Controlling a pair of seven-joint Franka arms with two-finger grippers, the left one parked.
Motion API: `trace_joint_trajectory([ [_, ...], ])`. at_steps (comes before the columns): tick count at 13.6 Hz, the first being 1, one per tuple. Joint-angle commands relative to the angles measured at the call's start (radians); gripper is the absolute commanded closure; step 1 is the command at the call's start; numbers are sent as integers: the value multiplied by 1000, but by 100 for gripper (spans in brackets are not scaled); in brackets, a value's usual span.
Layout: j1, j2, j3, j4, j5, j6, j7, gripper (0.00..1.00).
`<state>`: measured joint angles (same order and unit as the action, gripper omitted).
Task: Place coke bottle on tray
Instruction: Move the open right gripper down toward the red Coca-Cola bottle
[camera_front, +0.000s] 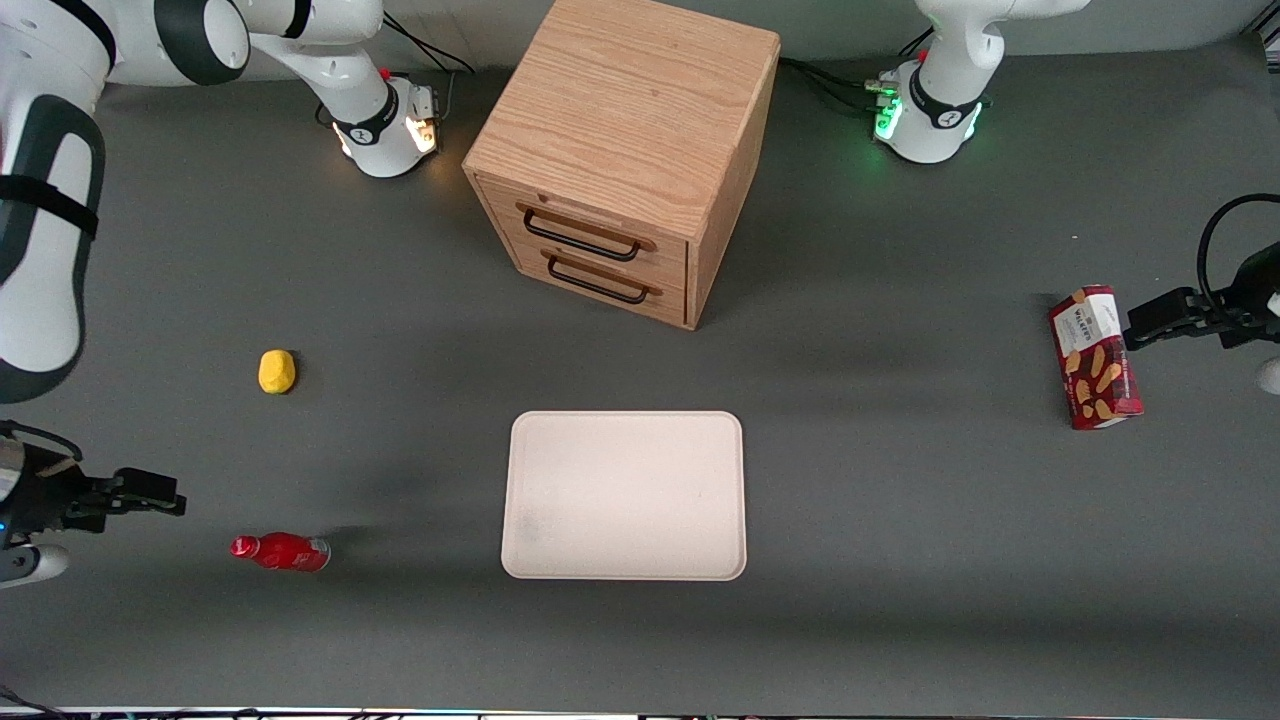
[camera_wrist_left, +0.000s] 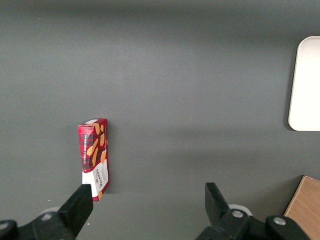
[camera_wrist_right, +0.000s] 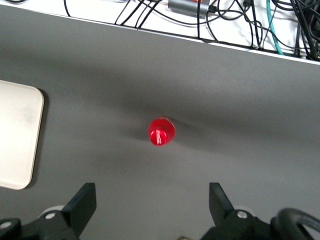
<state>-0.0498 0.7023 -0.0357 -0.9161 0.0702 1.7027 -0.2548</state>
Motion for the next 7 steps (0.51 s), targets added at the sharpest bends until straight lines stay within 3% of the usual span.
trace_joint_trajectory([
  [1, 14, 46, -6, 31, 17, 34, -8, 0],
  [7, 21, 106, -6, -71, 16, 139, -9, 0],
])
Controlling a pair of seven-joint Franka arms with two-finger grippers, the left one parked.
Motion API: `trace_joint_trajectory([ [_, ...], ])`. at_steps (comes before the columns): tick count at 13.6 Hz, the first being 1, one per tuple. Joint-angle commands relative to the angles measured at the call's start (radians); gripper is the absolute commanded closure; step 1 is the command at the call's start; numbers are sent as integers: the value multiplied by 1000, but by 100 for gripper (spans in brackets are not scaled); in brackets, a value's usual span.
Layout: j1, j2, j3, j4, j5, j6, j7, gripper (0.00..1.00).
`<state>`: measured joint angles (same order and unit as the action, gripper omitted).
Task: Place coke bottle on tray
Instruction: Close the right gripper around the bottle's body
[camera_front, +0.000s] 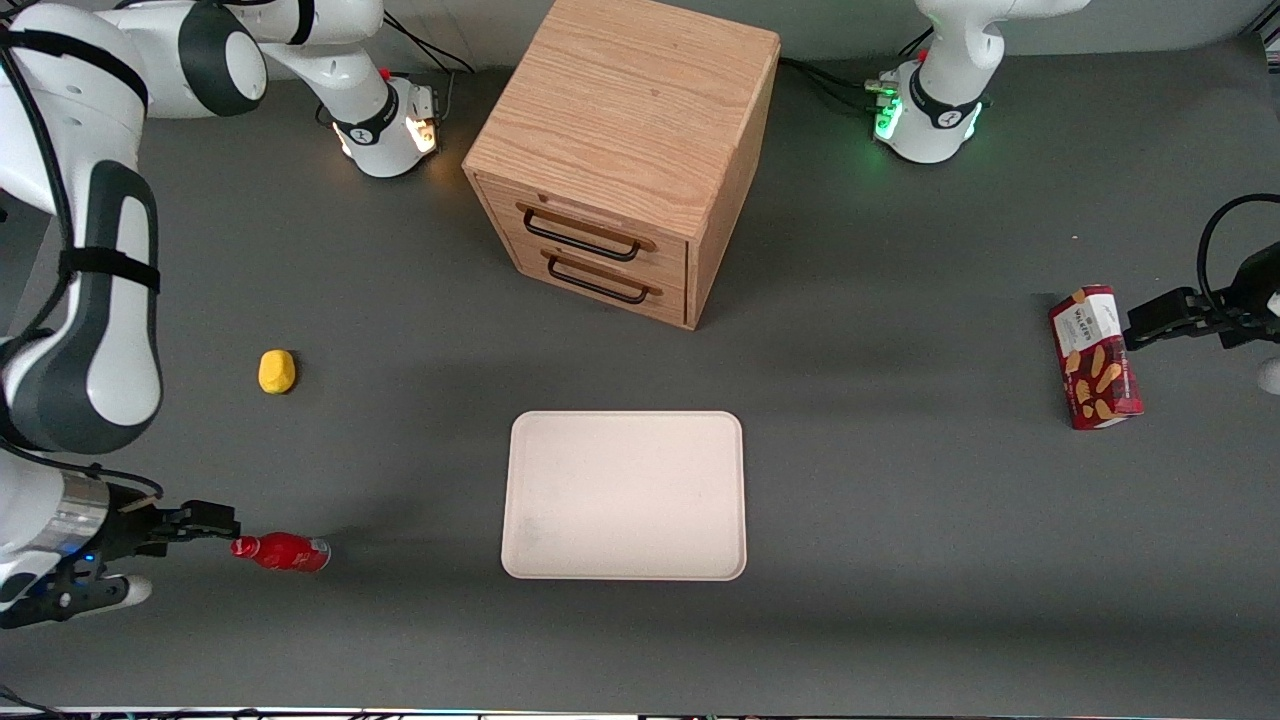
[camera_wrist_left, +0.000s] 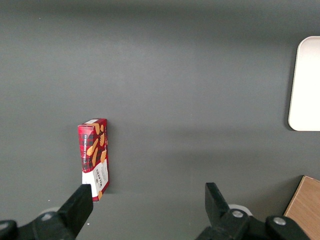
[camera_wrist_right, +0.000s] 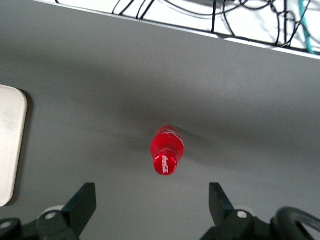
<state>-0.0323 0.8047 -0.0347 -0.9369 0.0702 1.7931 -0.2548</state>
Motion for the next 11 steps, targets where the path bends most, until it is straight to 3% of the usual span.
trace_joint_trajectory([
  [1, 3, 5, -7, -71, 16, 66, -11, 0],
  [6, 3, 36, -8, -85, 4, 81, -12, 0],
  [11, 9, 45, -10, -85, -56, 126, -15, 0],
])
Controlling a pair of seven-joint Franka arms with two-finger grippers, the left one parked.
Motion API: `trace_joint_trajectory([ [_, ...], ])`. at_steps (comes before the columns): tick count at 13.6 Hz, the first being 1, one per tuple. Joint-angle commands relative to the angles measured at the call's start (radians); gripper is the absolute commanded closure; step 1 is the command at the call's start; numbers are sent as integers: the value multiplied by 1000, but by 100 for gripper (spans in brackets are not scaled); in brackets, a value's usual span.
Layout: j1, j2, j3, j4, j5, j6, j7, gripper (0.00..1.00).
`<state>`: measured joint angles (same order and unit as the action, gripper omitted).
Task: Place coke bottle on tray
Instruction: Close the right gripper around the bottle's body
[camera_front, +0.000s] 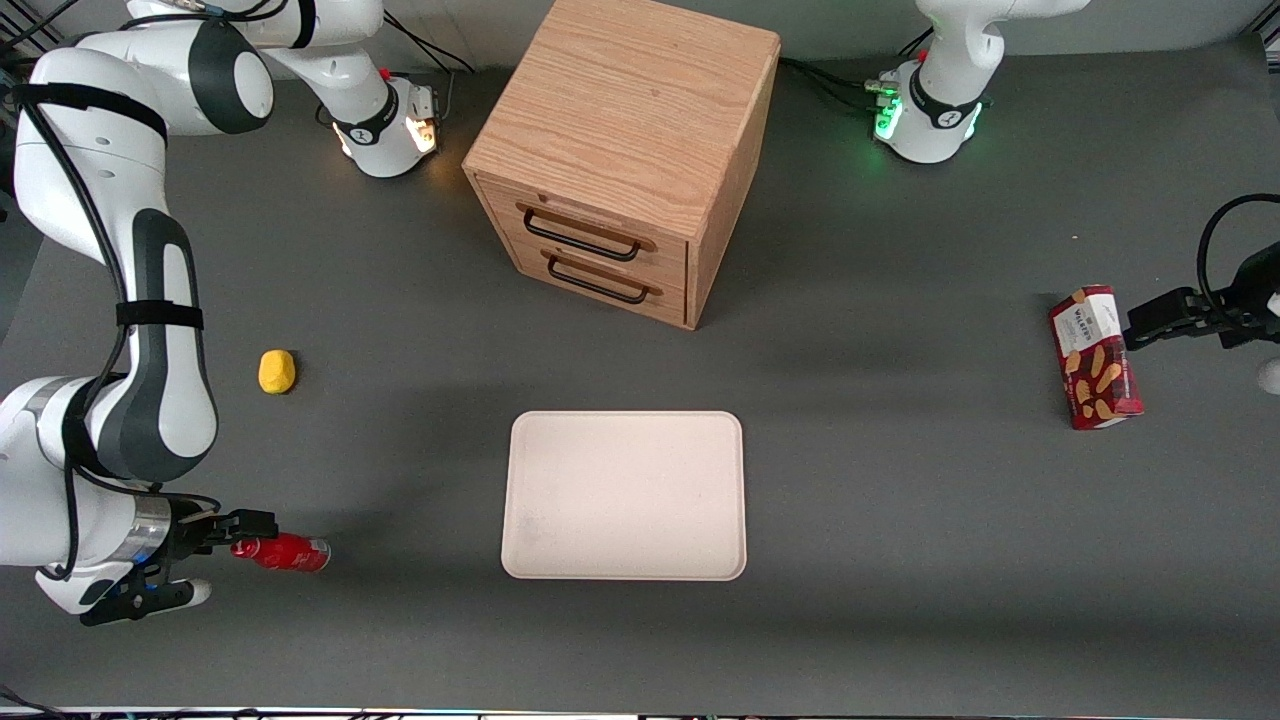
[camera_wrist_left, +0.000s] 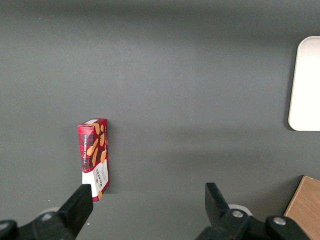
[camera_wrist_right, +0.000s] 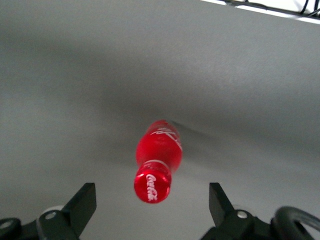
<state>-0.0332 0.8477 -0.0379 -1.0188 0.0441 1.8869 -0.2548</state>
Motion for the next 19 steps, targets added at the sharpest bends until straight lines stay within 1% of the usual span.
trace_joint_trajectory([
  [1, 10, 10, -7, -1, -32, 34, -15, 0],
  [8, 13, 18, -5, -1, -29, 37, -8, 0],
  [9, 18, 18, -5, -1, -29, 37, -6, 6],
  [10, 19, 18, -5, -1, -30, 37, -6, 22],
  [11, 21, 16, -5, 0, -30, 37, -6, 32],
  [12, 21, 16, -5, 0, -32, 37, -4, 46],
  [13, 24, 16, -5, 0, -32, 37, -6, 56],
  [16, 24, 13, -5, 0, -35, 34, -9, 100],
  [19, 24, 5, -5, 0, -36, 23, -14, 100],
])
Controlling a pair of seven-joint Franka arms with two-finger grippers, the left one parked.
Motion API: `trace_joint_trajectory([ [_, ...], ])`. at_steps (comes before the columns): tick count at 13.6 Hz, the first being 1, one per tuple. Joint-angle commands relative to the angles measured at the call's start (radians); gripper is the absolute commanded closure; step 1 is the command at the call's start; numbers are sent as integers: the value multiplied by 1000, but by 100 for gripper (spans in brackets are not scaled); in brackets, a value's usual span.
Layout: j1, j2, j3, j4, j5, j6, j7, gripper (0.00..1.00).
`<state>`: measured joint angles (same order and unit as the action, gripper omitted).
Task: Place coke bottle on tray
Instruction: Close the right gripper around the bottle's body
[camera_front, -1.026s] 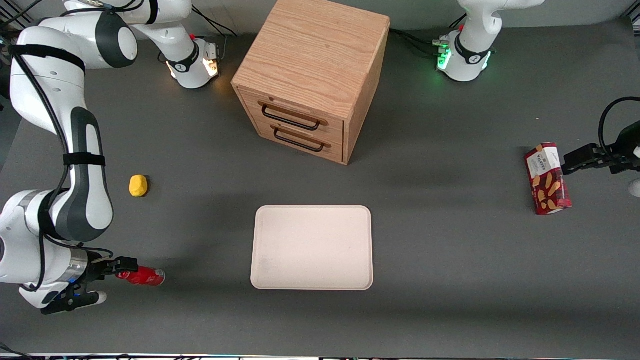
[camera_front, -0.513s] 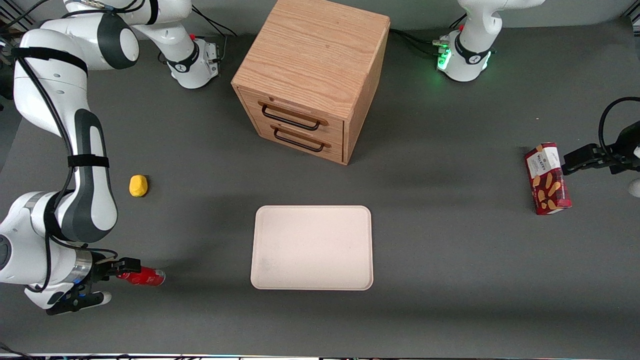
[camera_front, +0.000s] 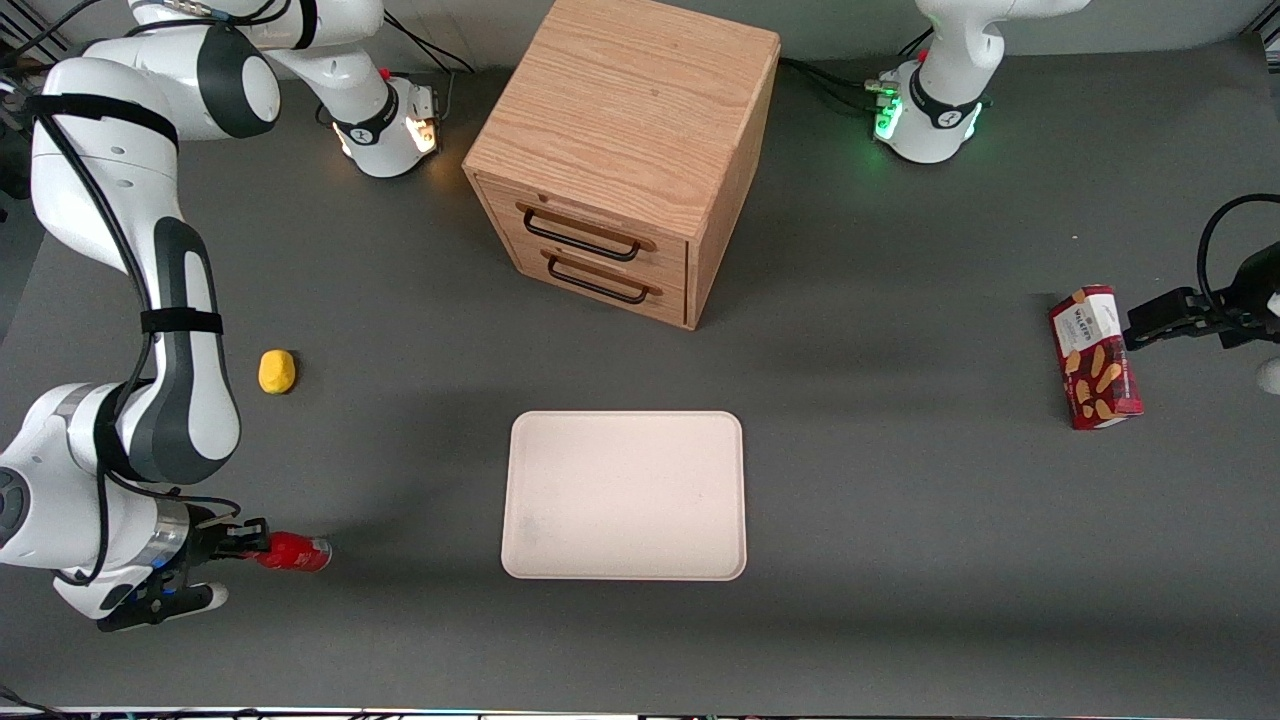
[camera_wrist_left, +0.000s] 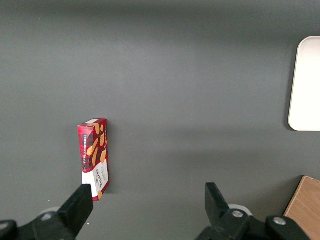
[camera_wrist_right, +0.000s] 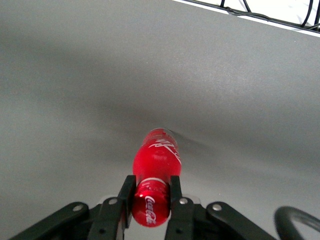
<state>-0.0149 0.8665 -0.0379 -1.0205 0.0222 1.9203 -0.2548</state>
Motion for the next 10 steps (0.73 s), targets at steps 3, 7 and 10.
trace_joint_trajectory([
  [3, 7, -66, -5, 2, -16, -82, -14, 100],
  [7, 3, -177, -8, 2, -40, -202, -21, 100],
  [10, -2, -283, -10, 2, -65, -286, -24, 100],
])
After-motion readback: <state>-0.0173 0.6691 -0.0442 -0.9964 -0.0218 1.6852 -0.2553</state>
